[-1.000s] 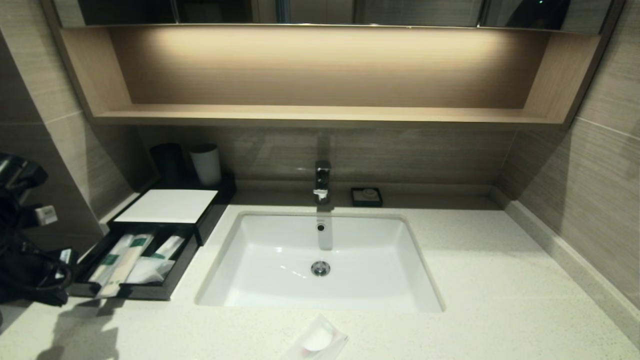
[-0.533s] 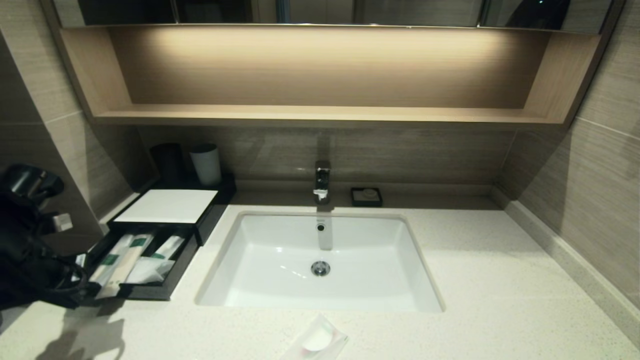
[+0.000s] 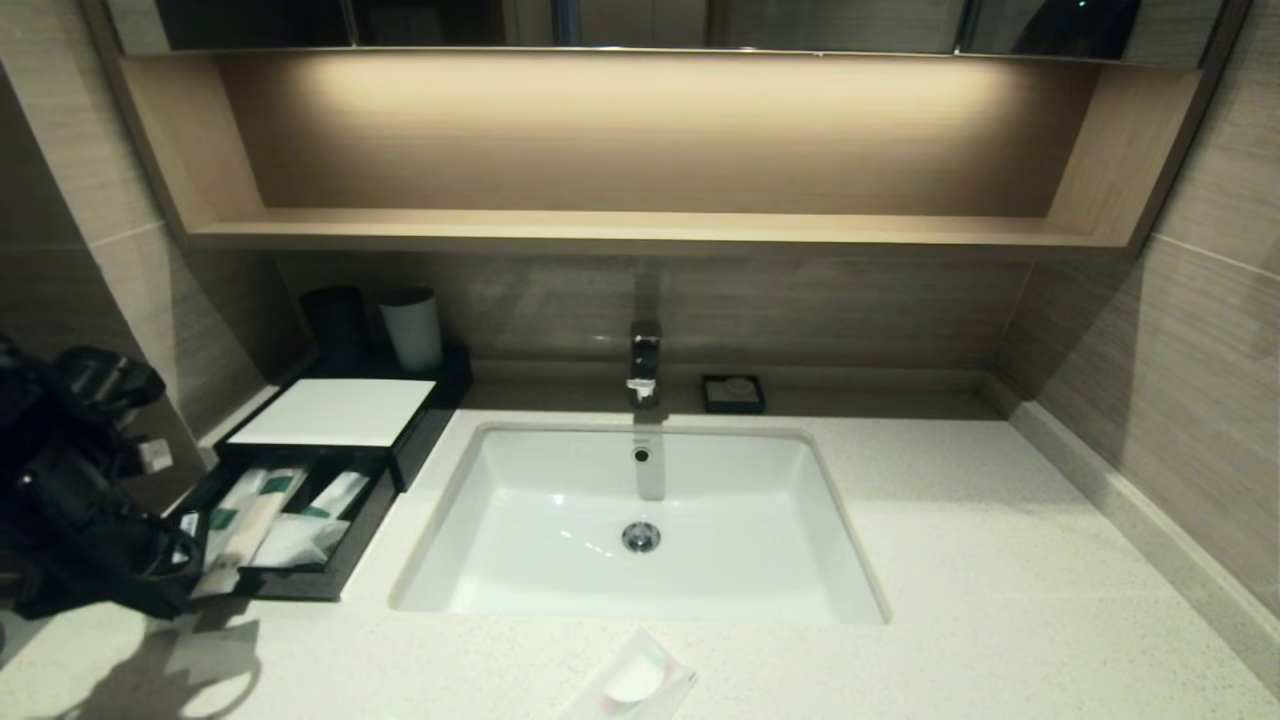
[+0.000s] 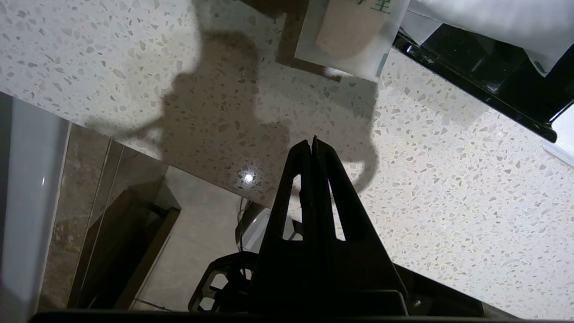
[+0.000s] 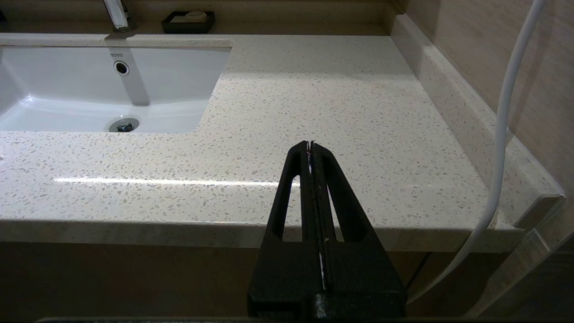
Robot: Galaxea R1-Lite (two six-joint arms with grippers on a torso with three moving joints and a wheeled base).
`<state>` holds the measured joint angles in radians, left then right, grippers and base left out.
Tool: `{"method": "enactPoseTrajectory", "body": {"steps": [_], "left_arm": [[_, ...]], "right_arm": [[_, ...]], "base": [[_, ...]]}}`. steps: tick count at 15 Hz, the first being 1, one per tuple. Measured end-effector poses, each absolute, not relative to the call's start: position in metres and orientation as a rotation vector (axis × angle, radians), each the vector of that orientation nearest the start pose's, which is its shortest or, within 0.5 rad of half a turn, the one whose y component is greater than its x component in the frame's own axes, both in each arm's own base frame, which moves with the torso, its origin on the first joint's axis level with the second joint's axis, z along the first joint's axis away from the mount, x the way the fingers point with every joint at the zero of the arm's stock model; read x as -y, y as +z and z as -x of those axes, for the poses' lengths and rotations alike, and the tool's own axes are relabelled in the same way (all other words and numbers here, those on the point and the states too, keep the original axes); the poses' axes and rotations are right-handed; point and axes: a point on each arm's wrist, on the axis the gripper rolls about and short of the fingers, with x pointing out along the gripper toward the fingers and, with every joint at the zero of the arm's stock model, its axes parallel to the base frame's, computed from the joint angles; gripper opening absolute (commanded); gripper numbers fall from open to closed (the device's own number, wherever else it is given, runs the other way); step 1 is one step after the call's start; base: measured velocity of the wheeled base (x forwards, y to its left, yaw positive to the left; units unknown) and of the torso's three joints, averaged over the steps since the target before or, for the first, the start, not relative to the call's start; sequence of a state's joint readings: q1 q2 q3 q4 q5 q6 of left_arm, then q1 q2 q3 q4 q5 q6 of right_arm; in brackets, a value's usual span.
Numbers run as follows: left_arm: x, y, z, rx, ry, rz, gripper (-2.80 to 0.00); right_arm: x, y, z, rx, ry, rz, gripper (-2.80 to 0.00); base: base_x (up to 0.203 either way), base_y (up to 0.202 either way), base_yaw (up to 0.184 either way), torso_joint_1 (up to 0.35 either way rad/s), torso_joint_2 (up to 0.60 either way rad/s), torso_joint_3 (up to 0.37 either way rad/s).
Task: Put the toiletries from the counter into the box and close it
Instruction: Place the bathroom toiletry into the drawer
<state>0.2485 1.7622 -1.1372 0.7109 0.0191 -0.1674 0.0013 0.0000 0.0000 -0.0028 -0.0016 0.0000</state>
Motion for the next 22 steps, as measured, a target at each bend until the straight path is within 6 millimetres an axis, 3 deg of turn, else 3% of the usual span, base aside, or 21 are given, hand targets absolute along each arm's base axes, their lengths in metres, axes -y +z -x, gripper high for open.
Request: {"method": "enactPoseTrajectory", "body": {"steps": [22], "left_arm": [[-0.069,0.132,-0.274,-1.345,0.339,0.294,-2.8]], "right_arm": [[0.0,0.076,0.023,0.003,0.0,0.0,-2.8]], "base": [[0.0,0.0,0.0,0.0,0.0,0.0]]}}
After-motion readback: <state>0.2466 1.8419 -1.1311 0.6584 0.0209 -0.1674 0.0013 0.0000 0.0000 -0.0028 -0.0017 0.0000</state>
